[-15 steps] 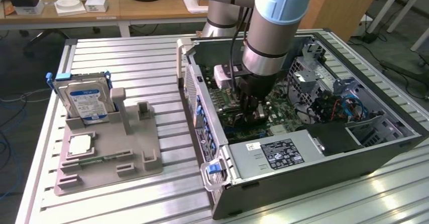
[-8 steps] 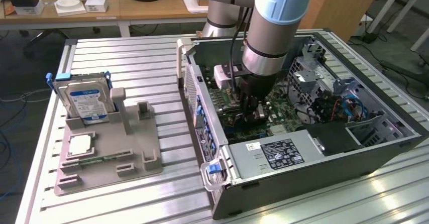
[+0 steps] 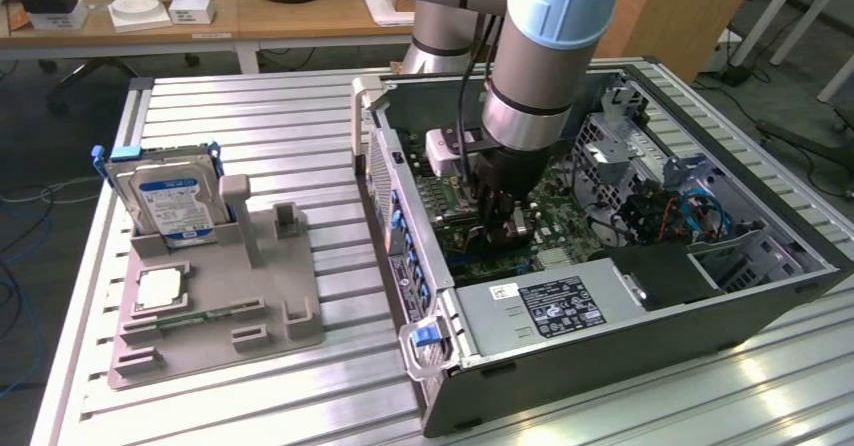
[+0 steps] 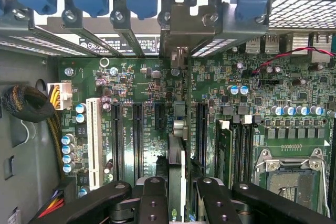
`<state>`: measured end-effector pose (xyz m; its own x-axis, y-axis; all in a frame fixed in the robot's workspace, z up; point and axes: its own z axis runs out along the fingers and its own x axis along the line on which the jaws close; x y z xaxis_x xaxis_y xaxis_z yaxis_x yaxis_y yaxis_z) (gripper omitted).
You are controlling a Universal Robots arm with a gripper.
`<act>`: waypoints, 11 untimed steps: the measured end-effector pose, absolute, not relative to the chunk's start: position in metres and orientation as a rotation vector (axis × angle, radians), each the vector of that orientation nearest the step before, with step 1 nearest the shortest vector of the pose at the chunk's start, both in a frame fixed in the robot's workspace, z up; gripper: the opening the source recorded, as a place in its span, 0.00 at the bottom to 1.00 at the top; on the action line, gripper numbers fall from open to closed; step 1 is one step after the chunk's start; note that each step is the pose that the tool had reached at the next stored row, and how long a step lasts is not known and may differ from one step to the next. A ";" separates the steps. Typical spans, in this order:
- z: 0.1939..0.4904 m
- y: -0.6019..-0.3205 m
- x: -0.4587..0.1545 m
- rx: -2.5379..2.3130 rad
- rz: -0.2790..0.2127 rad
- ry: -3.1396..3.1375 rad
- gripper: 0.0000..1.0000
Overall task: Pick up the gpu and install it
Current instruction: 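Insert the gpu into the slot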
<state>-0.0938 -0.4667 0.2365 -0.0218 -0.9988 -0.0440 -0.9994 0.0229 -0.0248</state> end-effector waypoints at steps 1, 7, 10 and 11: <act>0.236 -0.467 -0.094 -2.162 0.020 2.211 0.26; 0.236 -0.467 -0.094 -2.162 0.020 2.211 0.26; 0.236 -0.466 -0.094 -2.161 0.022 2.211 0.27; 0.236 -0.467 -0.094 -2.161 0.021 2.211 0.27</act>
<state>-0.0941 -0.4665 0.2365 -0.0225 -0.9987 -0.0448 -0.9994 0.0237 -0.0252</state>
